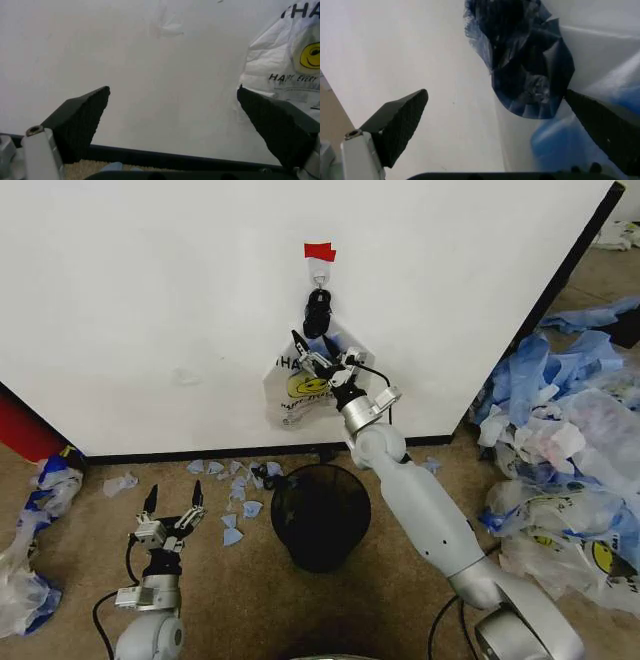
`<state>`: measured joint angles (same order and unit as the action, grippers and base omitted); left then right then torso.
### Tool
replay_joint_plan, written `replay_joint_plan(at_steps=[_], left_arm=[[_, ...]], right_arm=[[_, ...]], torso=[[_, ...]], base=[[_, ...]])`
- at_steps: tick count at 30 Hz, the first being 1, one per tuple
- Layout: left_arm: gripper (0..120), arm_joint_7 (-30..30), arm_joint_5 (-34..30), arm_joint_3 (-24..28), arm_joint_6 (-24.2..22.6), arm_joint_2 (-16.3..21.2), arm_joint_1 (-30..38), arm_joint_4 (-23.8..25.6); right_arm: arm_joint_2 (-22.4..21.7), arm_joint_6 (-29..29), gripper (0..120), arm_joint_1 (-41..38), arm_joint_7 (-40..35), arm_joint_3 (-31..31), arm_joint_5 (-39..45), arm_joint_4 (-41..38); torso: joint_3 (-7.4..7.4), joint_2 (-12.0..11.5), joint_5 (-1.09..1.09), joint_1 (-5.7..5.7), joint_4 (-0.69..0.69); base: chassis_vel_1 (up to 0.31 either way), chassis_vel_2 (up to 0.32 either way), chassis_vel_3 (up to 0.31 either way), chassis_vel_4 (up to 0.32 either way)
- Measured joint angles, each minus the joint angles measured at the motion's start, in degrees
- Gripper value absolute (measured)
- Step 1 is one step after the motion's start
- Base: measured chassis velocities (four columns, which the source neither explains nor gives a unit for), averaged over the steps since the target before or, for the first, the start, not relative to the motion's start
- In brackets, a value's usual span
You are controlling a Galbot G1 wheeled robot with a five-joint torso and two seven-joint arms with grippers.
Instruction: Pick up the garbage bag from the wall and place it over the trash bin.
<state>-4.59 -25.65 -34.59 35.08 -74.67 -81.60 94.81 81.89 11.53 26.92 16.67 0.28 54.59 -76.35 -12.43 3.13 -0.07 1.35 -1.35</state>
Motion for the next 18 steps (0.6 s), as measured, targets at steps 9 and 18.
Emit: replay_joint_plan(at_steps=[9, 18], left_arm=[[100, 0.0, -0.02, -0.02, 0.12, -0.16, -0.06, 0.16], [100, -0.04, 0.06, 0.01, 0.35, -0.5, -0.02, -0.11]], right_arm=[[0.08, 0.03, 100, -0.6, 0.02, -0.27, -0.13, -0.06], [0.01, 0.41, 95, -1.48, -0.21, -0.35, -1.27, 1.08]], torso=[[0.0, 0.0, 0.0, 0.0, 0.0], [0.0, 0.0, 0.0, 0.0, -0.03]], base=[[0.0, 0.0, 0.0, 0.0], [0.0, 0.0, 0.0, 0.0]])
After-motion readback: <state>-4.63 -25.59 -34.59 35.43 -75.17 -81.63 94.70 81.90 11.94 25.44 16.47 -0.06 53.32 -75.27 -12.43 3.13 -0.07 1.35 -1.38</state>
